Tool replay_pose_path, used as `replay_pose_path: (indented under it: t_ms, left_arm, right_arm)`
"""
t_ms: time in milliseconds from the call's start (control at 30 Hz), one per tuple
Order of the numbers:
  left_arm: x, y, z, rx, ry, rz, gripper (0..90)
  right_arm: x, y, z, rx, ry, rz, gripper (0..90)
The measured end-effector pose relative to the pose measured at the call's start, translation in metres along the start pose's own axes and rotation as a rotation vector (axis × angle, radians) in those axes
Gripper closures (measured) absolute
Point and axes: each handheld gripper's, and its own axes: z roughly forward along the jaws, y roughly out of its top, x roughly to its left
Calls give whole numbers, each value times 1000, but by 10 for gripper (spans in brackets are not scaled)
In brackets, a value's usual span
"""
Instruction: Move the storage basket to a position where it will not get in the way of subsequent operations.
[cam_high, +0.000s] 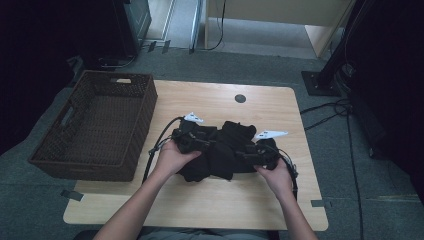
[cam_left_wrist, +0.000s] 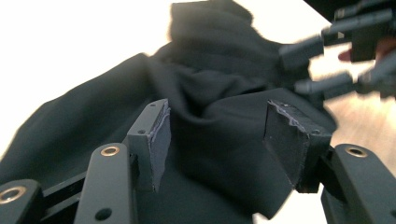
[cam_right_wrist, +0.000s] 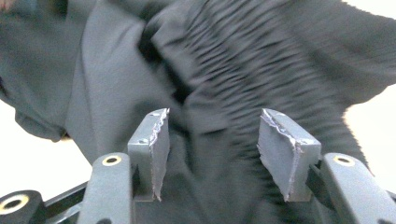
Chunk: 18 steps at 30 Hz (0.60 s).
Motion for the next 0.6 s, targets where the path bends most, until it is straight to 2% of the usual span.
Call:
replay_pose_path:
  t_ms: [33,67,167,200,267,300,333,367,433,500,533,600]
  left_arm:
    - [-11,1,0,-5,-10,18,408]
    - [-11,1,0,-5,-10,18,408]
    - [-27,1,2,-4,-38,37,399]
    - [-36,0,5,1,-44,58,392]
    - [-39,-1,9,5,-56,60,380]
    - [-42,-3,13,12,-76,56,371]
    - [-45,-4,18,25,-100,45,371]
    - [-53,-6,29,45,-121,45,359]
    - [-57,-7,35,54,-127,54,351]
    - [-67,-9,48,65,-119,92,333]
    - [-70,-11,60,80,-93,116,309]
    - [-69,-15,74,117,-35,159,310]
  right_arm:
    - [-9,-1,-11,-30,-11,23,493]
    - [-9,-1,-11,-30,-11,23,493]
    - [-26,-6,-23,-32,-52,65,502]
    - [-30,-8,-24,-29,-63,71,497]
    - [-34,-9,-26,-29,-68,79,492]
    - [-40,-12,-29,-32,-78,101,477]
    - [-40,-12,-29,-32,-78,101,477]
    - [-46,-14,-31,-36,-88,113,467]
    - [-48,-15,-32,-35,-91,122,461]
    - [-52,-17,-33,-37,-99,133,455]
    - [-56,-19,-34,-38,-105,147,452]
    - [-59,-21,-34,-40,-102,161,448]
